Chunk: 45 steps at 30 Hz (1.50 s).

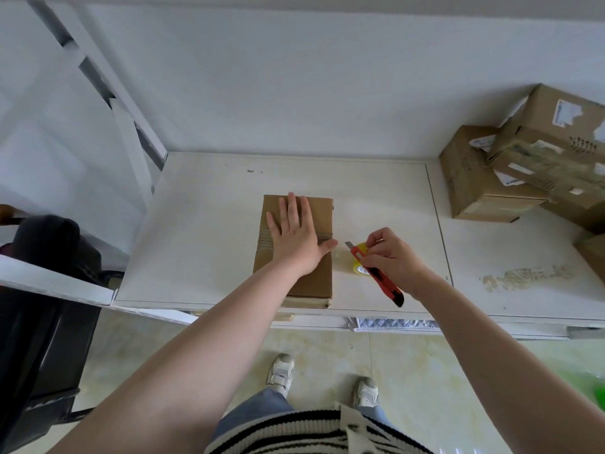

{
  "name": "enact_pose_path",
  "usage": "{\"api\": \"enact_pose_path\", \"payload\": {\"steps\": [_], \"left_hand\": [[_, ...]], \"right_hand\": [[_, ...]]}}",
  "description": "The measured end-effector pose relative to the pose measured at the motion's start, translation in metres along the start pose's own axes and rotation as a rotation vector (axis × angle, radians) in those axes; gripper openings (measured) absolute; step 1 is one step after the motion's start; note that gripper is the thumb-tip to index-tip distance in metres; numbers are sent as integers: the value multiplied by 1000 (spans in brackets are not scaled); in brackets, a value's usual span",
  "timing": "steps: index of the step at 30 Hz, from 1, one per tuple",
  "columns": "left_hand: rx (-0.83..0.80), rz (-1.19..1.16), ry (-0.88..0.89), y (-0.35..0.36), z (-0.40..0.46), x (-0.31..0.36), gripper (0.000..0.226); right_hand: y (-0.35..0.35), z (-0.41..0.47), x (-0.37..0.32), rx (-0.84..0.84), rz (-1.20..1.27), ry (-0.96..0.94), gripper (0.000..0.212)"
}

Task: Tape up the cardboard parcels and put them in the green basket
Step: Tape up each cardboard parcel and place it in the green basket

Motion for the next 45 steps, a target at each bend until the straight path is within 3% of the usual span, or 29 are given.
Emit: {"api": "enact_pose_path", "payload": {"steps": [14,16,18,20,23,27,29,31,32,34,37,41,45], "left_hand": [[-5,-1,0,-1,0,0,106],[-8,-15,-2,0,0,0,106],[-11,-25,1,-1,-1,1,106],[-12,-29,2,-1,0,1,106],[-9,-28,4,-1,0,1,105],[-9,-29,12,0,0,1,105],[-11,-27,12,0,1,1,105],[-15,-29,8,0,1,1,106],[-18,-27,6,0,1,1,106],[-27,-19,5,0,1,1,106],[-48,-16,1,-1,0,1,106],[-59,0,9,-3,0,1,106],[-51,0,12,-2,-1,1,106]], "right_hand": [[6,6,-9,14,-114,62,28],[4,6,-7,91,48,78,29],[-4,5,-3,189,377,124,32],[-20,5,9,361,561,169,27],[-39,5,43,519,285,291,22],[-40,0,79,433,-5,448,28],[-40,2,76,430,-220,423,37],[-40,12,51,478,-314,233,37],[-36,18,33,434,-271,104,34],[-20,31,-2,169,-264,-85,32],[4,41,-26,-213,-510,-97,42],[8,44,-25,-317,-515,17,28],[-2,41,-20,-264,-387,30,11]]}}
Point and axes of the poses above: each hand's wrist, its own z-axis towards the middle knuckle, its own y-axis out of the palm, x = y × z, the point moved 2 cm from there along z, towards the middle knuckle, and after that the axes turned 6 degrees about x, right-handed, at the moved point
